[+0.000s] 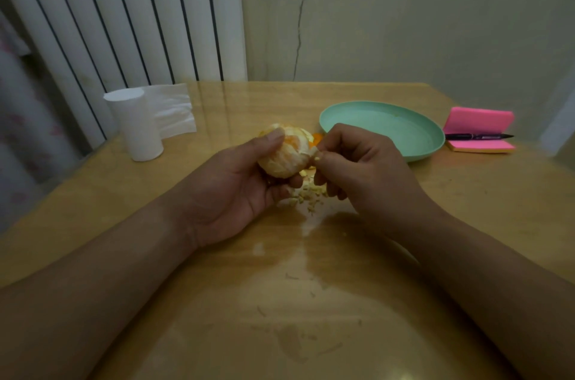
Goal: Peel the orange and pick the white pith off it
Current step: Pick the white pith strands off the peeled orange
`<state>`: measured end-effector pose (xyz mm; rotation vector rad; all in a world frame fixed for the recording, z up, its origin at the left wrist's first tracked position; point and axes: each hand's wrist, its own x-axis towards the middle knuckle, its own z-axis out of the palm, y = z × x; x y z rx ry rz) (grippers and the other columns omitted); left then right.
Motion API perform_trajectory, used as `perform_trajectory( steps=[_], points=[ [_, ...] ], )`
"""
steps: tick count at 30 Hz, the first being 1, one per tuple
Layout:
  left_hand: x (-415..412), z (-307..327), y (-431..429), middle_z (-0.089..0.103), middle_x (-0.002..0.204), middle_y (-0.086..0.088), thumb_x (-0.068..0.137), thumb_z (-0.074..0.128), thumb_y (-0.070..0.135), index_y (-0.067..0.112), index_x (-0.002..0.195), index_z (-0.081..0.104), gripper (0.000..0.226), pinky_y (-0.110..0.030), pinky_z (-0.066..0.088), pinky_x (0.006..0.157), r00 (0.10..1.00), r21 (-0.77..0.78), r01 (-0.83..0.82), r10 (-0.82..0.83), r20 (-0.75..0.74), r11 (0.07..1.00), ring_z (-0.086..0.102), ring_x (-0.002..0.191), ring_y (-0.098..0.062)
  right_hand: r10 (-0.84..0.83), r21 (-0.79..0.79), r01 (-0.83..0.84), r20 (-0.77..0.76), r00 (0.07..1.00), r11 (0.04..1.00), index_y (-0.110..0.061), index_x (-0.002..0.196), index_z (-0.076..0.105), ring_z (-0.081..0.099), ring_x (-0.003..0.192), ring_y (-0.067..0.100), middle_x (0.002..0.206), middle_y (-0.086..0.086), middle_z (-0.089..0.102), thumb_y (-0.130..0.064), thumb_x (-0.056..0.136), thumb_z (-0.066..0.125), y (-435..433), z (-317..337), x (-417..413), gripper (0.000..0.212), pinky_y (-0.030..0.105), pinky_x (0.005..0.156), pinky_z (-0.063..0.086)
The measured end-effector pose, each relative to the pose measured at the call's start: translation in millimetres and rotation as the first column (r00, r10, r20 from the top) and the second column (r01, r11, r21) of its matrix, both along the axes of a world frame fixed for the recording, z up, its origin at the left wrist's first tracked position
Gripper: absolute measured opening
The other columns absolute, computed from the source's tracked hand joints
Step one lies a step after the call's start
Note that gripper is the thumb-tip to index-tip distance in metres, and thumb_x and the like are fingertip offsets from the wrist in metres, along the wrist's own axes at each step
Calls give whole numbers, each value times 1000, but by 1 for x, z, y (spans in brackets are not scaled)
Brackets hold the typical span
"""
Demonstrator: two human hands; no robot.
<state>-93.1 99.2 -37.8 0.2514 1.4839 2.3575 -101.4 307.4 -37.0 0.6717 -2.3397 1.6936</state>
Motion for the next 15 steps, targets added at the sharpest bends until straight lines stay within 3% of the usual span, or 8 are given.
perform_trajectory(
  steps=[6,11,13,15],
  points=[
    [-3,1,-6,69,119,-20,100,63,37,6,136,61,47,-24,59,72,1000,76,-9,9,5,997,66,87,-20,-19,7,19,8,1000,1000,-9,85,70,61,61,11,72,7,71,-6,96,66,1,-1,-2,13,19,55,48],
    [-1,3,-5,74,110,-17,100,62,34,6,135,60,45,-24,62,72,999,112,-49,46,24,992,69,86,-21,-62,43,60,49,997,997,-12,85,70,61,59,7,74,7,73,-9,97,67,5,-3,-7,12,17,53,47],
    [-2,3,-4,72,117,-20,99,67,32,4,140,58,51,-27,63,74,997,138,-73,68,44,988,71,89,-23,-113,148,110,16,993,983,-18,86,70,62,61,5,76,2,73,-16,98,68,7,-7,-10,13,20,53,48],
    [-3,3,-3,69,124,-24,98,66,29,2,140,58,51,-29,65,79,993,126,-109,102,58,986,71,93,-25,-179,374,208,-112,977,904,-26,94,74,63,69,7,80,-7,72,-26,100,67,9,-11,-14,9,30,62,55]
  ],
)
